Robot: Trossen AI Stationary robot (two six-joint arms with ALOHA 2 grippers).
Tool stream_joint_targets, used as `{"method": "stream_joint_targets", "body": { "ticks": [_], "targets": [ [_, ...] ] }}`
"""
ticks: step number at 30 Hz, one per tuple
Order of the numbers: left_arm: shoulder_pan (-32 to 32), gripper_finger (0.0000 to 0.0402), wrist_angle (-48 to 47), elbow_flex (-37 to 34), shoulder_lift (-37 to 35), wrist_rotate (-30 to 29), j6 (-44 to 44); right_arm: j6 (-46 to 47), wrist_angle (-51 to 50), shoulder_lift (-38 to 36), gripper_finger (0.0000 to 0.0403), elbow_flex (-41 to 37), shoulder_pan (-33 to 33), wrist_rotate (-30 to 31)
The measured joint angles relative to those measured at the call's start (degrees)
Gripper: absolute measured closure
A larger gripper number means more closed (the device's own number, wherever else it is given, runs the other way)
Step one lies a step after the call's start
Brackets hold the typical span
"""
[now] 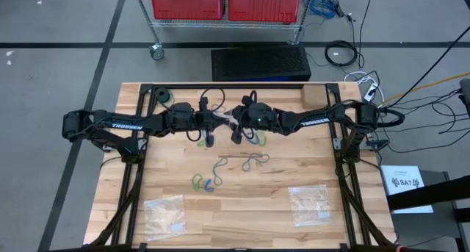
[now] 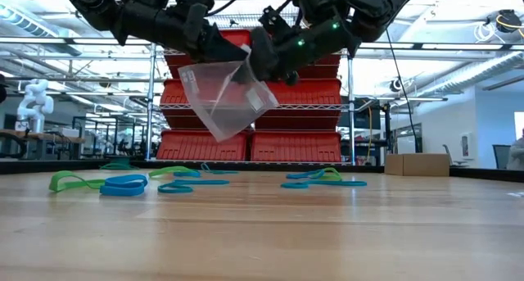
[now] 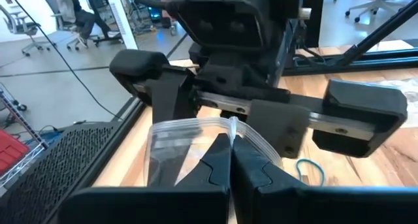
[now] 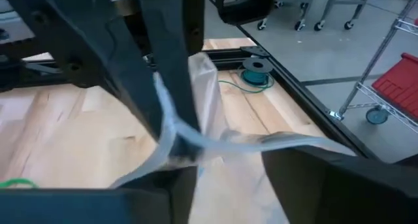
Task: Sort rubber bands
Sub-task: Open the top zip bag
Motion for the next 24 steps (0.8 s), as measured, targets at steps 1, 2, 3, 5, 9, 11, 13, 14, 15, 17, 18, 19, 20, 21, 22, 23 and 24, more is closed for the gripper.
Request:
{"method": "stream_joint_targets", "body": {
  "ticks": [1,2,3,5,9,11,13,14,15,17,18,19,20,21,22,23,24],
  "targets": [
    [0.0,0.0402,0.12,0.0,0.0,-0.02,0.0,0.0,-0.4,0.0,0.0226,0.05,0.04,-0.01],
    [0.0,0.0402,0.14,0.0,0.0,-0.06,0.0,0.0,-1.15,-0.01,0.0223,0.06,0.12,-0.17],
    [0.0,0.0402,0.17,0.0,0.0,-0.24,0.02,-0.02,-2.1,-0.03,0.0223,0.06,0.23,-0.4],
    [0.0,0.0402,0.14,0.0,0.0,-0.36,0.01,-0.02,-4.18,-0.43,0.0234,0.06,0.28,-1.47],
    [0.0,0.0402,0.49,0.0,0.0,-0.54,-0.48,-0.23,-6.4,-1.28,0.0292,0.08,0.44,-1.49],
    [-0.02,0.0402,0.89,0.0,0.0,-0.63,-1.28,-0.32,-5.9,-1.36,0.0333,0.08,0.4,-1.47],
    [-0.37,0.0402,1.72,0.0,0.0,-0.72,-1.4,-0.39,-4.7,-1.38,0.0377,0.08,0.19,-1.47],
    [-0.62,0.0402,2.11,0.0,0.0,-0.74,-1.4,-0.51,-4.1,-1.38,0.039,0.08,0.17,-1.44],
    [-0.92,0.0402,2.43,0.0,0.0,-0.77,-1.4,-0.64,-3.48,-1.33,0.0394,0.08,0.17,-1.39],
    [-1.59,0.0402,3.2,0.0,0.0,-0.79,-1.42,-0.61,-2.64,-1.27,0.0395,0.08,0.15,-1.31],
    [-1.99,0.0402,3.77,0.0,0.0,-1.05,-1.42,-0.62,-2.56,-1.24,0.0398,0.08,0.15,-1.27],
    [-2.38,0.0402,4.22,0.02,0.0,-1.72,-1.42,-0.64,-2.46,-1.22,0.04,0.08,0.15,-1.27],
    [-2.76,0.0402,4.56,0.02,0.0,-2.43,-1.41,-0.64,-2.44,-1.22,0.0401,0.08,0.15,-1.27],
    [-3.1,0.0402,4.96,0.02,0.0,-3.04,-1.41,-0.61,-2.38,-1.22,0.0401,0.08,0.15,-1.27],
    [-3.38,0.0402,5.3,0.02,0.0,-3.51,-1.4,-0.63,-2.33,-1.22,0.0402,0.08,0.17,-1.31],
    [-3.63,0.0402,5.65,0.02,0.0,-3.92,-1.4,-0.73,-2.32,-1.22,0.0402,0.08,0.19,-1.42],
    [-3.81,0.0402,5.94,0.02,0.0,-4.23,-1.4,-0.96,-2.15,-1.2,0.0402,0.08,0.17,-1.45]
  ]
}}
